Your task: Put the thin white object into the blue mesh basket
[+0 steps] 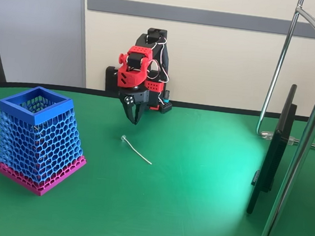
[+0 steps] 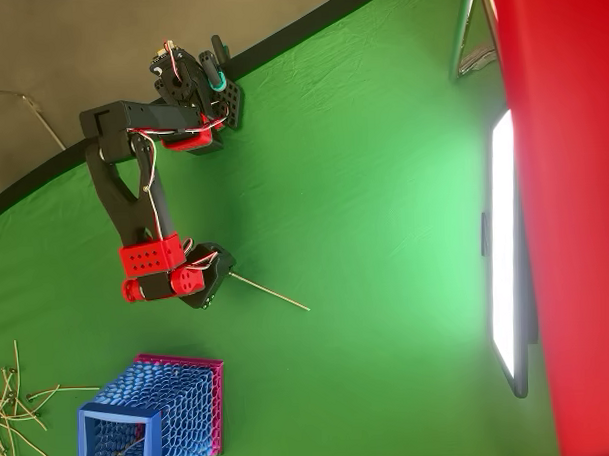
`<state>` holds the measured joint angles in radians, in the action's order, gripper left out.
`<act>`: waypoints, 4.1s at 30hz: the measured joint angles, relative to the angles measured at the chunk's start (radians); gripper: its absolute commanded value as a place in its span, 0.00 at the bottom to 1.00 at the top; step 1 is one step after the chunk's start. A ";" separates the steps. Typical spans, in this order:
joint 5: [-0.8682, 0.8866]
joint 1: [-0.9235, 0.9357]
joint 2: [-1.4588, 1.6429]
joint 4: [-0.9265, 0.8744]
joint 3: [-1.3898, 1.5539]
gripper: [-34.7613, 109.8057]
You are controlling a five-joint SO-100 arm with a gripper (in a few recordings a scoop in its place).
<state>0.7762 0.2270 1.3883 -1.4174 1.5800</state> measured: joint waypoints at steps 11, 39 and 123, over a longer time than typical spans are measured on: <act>-0.060 -0.026 -0.003 0.164 0.029 0.31; -0.153 0.014 -0.080 0.212 0.077 0.36; -0.279 0.074 -0.130 0.356 0.175 0.26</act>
<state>0.4970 0.3007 1.2579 -1.0615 1.7549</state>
